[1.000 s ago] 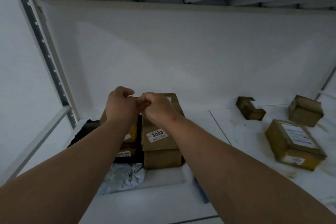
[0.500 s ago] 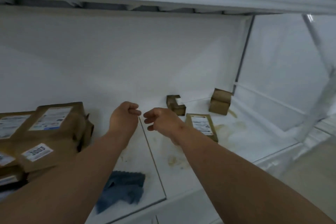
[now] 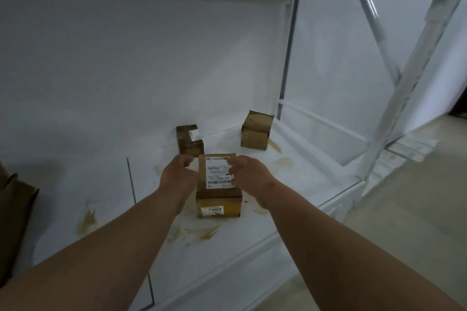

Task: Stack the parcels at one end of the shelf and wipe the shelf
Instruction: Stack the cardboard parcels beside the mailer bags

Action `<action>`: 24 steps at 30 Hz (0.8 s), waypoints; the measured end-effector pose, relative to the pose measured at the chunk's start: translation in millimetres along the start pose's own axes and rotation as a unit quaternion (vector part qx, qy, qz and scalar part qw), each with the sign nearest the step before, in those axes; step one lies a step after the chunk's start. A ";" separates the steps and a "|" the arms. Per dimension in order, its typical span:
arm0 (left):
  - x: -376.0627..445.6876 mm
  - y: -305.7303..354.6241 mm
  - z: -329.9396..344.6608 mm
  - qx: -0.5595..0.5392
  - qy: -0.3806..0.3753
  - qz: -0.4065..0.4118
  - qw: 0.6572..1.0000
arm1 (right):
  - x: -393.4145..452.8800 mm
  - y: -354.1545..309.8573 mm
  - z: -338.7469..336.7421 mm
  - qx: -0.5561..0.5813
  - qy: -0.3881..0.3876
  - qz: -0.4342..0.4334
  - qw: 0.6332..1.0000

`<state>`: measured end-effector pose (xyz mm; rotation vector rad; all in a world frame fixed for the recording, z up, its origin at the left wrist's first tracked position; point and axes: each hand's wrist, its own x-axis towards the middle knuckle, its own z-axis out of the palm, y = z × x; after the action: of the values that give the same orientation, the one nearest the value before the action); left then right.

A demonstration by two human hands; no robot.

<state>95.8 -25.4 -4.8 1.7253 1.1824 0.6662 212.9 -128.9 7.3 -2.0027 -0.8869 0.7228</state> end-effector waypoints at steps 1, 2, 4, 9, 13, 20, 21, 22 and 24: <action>6.3 0.4 6.9 -0.002 -0.004 0.001 1.000 | 5.6 4.5 -3.2 -0.007 0.012 0.012 1.000; 12.6 1.2 13.7 0.001 -0.003 0.000 1.000 | 13.7 9.3 -6.0 -0.013 0.023 0.029 0.999; 28.8 0.9 25.1 0.015 -0.001 0.002 1.000 | 26.6 15.3 -10.4 -0.018 0.028 0.051 0.998; 79.7 6.5 43.0 0.054 -0.022 0.001 0.998 | 70.2 28.4 -20.9 -0.004 0.039 0.060 0.997; 114.6 16.5 56.1 0.074 -0.065 0.021 0.995 | 104.8 32.6 -30.7 -0.020 0.013 0.048 0.999; 141.1 25.7 82.0 0.103 -0.122 0.032 0.987 | 152.6 39.0 -55.5 -0.068 0.004 0.066 0.996; 145.0 26.9 84.5 0.103 -0.121 0.029 0.987 | 160.4 37.8 -59.7 -0.082 -0.003 0.058 0.995; 148.4 27.8 86.7 0.109 -0.118 0.028 0.987 | 167.4 37.2 -63.7 -0.093 -0.009 0.053 0.994; 154.8 29.2 91.0 0.121 -0.112 0.021 0.986 | 183.3 38.6 -70.6 -0.130 -0.021 0.047 0.990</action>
<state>243.3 78.5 -27.7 1.9747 1.1071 0.3503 385.6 -31.7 -20.6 -2.2806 -0.9566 0.7344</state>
